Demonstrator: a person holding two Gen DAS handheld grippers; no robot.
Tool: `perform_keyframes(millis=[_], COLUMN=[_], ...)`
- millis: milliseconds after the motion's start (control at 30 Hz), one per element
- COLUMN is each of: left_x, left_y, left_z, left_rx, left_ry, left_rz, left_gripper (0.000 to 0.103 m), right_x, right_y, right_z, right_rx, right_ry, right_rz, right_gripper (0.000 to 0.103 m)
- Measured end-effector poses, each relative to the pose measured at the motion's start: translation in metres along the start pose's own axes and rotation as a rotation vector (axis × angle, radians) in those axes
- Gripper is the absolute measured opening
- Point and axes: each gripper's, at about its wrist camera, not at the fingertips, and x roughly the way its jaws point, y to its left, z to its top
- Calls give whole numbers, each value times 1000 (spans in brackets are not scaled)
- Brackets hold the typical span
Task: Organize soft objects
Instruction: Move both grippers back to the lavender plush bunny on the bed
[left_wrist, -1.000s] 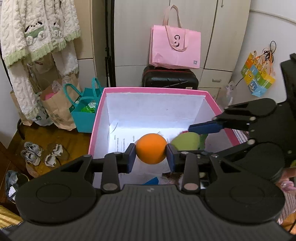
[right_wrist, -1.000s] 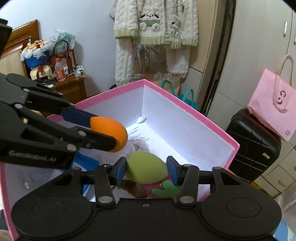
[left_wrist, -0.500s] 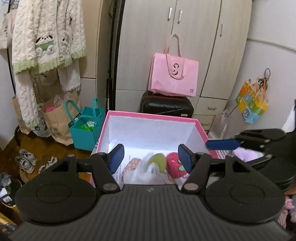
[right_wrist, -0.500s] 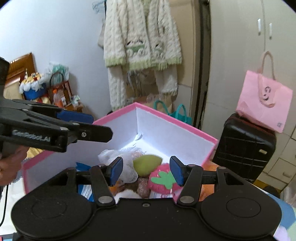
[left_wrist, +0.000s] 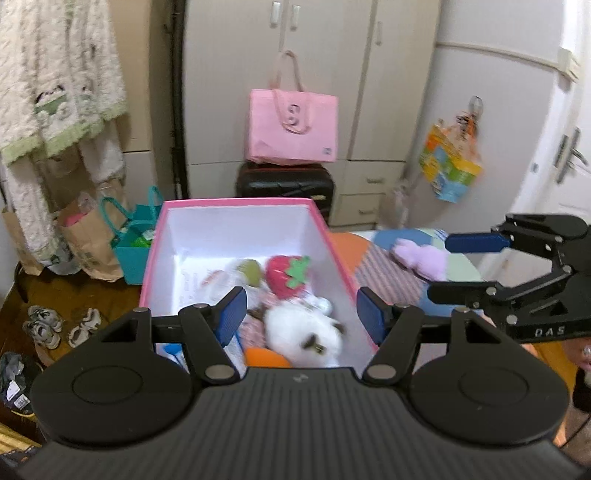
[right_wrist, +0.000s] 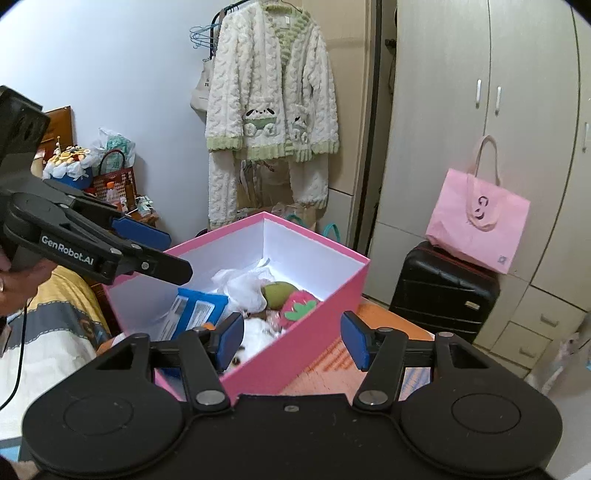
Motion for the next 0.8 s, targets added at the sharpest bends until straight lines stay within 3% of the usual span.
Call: perform_keyframes(millis=[233, 333, 400, 633, 800], left_x=[-21, -24, -21, 17, 49], left_y=[-44, -65, -79, -128, -144], left_z=[-6, -7, -8, -12, -10], left_rx=[71, 114, 133, 177, 137], left_ry=[41, 42, 36, 58, 32], left_rz=[-105, -147, -167, -233, -216], left_gripper=[67, 70, 71, 73, 80], right_x=[-48, -64, -66, -65, -57], right_y=[0, -2, -5, -34, -67], right_z=[-19, -31, -41, -79, -99], right_rx=[-23, -39, -41, 14, 45], right_ry=[-18, -41, -46, -51, -17], right_rz=[-26, -77, -136, -171, -186], right_gripper=[67, 78, 78, 80, 80])
